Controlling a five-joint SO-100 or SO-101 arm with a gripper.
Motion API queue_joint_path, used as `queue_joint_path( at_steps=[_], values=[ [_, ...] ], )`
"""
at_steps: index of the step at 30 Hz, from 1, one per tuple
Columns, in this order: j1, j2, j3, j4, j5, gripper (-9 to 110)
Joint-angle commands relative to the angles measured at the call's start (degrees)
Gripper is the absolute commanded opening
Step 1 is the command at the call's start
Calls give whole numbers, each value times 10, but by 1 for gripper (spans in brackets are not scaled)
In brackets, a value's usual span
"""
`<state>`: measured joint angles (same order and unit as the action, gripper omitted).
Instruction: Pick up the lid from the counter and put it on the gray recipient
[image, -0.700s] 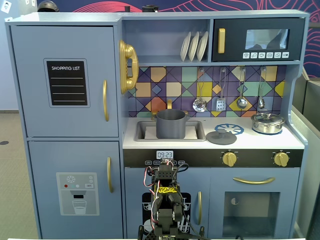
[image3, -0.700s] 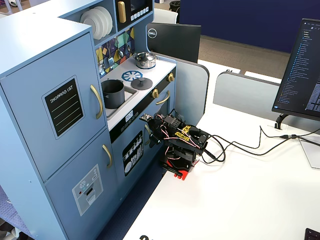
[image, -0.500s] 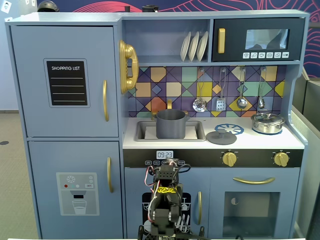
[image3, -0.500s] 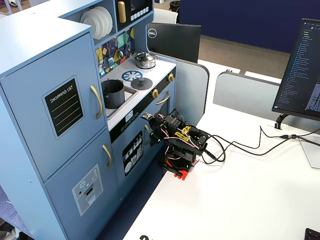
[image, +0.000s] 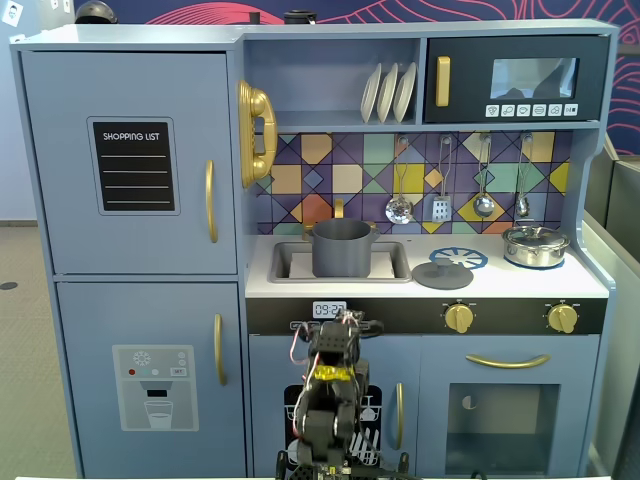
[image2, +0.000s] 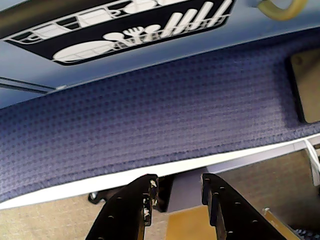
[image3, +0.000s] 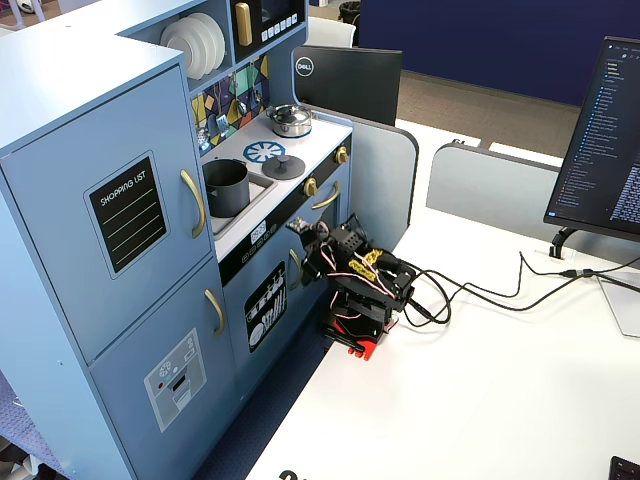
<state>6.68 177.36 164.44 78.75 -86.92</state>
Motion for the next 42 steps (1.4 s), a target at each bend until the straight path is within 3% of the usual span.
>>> queue_joint_path(
  at_steps=[1,7,19,24,36,42],
  values=[
    [-12,-110,-130,-18,16,0],
    [5,-171,-279,-58,-3,0],
    [62,-162,-370,-91,-64,0],
    [105,-181,-410,-192,-109,0],
    [239,-243,-376,-530,-57,0],
    [273,-287,-330,-670,-56,19]
  ],
)
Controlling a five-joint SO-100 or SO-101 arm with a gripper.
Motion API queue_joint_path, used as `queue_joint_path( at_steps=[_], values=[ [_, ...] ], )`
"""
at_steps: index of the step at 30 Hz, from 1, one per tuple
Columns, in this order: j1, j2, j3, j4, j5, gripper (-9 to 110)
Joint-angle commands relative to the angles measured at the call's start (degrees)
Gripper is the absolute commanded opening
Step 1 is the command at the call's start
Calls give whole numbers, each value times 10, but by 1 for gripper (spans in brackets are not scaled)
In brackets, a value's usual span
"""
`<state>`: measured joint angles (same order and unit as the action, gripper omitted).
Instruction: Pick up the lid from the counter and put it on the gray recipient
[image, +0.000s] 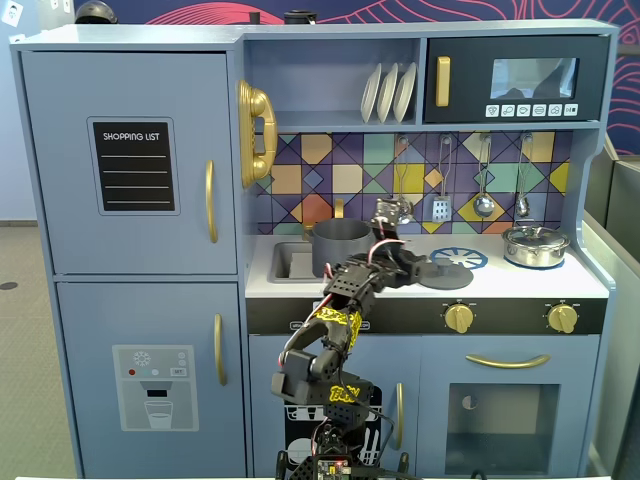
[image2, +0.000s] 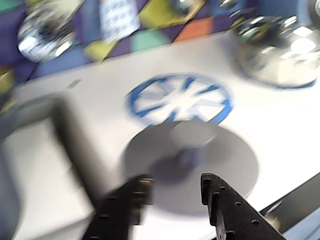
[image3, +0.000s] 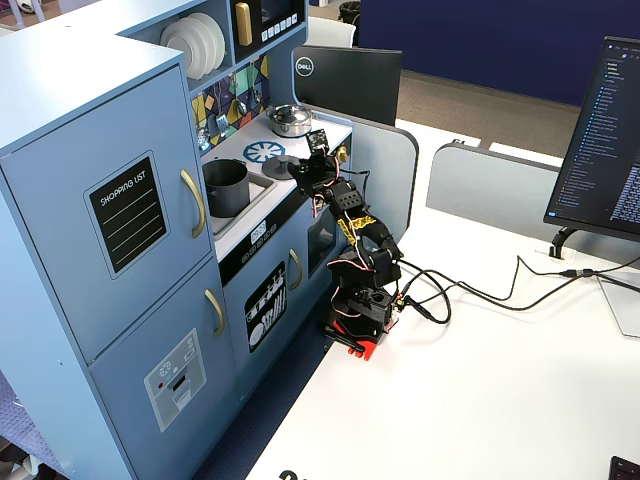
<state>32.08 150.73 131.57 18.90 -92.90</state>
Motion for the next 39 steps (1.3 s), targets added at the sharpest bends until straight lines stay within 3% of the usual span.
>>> queue_joint_path(
  at_steps=[1,11,20,39],
  values=[
    [22,-28,5,-94,4,23],
    [33,-109,15,-197,5,33],
    [41,-202,5,-294,9,33],
    [37,-357,-93,-337,37,31]
  ],
)
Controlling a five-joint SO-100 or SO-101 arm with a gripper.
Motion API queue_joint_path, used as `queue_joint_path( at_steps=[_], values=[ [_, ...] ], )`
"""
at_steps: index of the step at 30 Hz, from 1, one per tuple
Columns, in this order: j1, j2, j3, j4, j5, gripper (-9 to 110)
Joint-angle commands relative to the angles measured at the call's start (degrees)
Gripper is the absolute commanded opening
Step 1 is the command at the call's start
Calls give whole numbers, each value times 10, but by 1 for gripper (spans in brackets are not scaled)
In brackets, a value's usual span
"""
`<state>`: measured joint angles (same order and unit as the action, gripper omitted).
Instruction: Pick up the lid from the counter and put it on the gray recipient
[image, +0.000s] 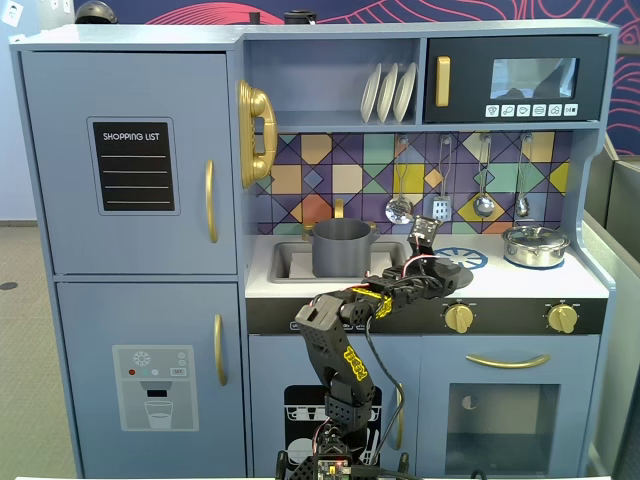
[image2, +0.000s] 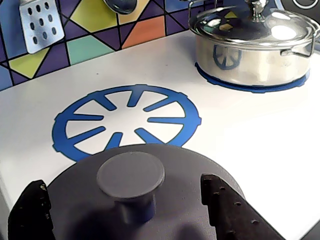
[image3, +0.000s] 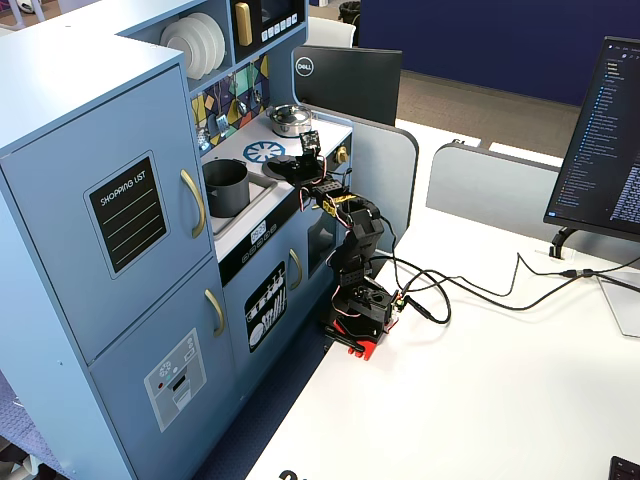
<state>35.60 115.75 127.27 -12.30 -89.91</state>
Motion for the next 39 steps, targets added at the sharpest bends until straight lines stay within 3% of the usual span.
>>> queue_joint_path(
  at_steps=[1,10,16,29,39],
  values=[
    [1,-12,-53,-26,7,31],
    [-4,-52,-72,-32,-1,25],
    [-12,-56,-62,-32,-24,0],
    [-23,-22,-24,-44,-14,0],
    [-23,-22,-105,-18,-14,0]
  ],
)
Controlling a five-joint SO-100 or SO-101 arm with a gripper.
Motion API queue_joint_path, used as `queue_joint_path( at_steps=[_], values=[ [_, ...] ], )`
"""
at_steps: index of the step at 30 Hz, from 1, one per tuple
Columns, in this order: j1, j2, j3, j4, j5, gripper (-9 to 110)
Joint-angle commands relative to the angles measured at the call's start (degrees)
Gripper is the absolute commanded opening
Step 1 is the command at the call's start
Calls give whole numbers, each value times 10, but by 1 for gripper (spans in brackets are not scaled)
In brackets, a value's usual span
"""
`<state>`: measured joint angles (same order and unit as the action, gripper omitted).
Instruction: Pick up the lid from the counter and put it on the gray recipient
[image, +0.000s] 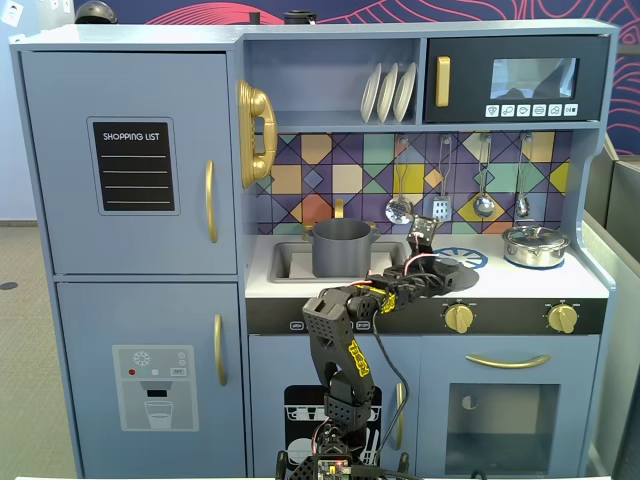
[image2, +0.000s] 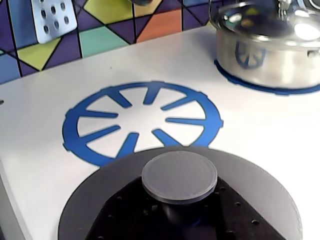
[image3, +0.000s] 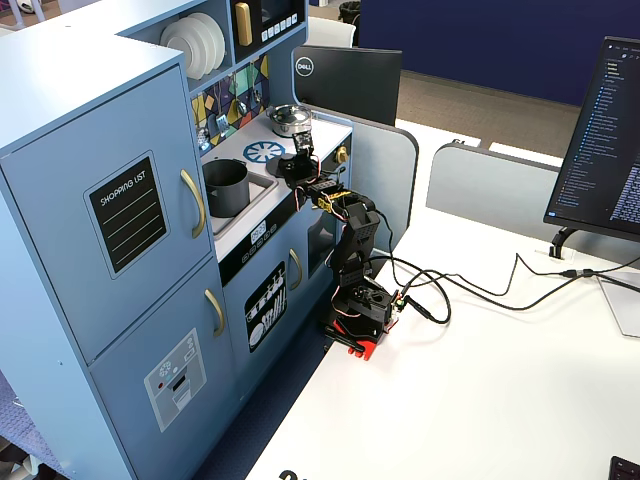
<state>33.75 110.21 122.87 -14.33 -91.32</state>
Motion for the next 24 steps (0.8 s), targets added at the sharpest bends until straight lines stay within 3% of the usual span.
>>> queue_joint_path(
  at_steps=[1,13,24],
  values=[
    [-4,33,-70,5,0,0],
    [-37,54,-207,103,11,0],
    [-164,137,-283,252,55,0]
  ],
)
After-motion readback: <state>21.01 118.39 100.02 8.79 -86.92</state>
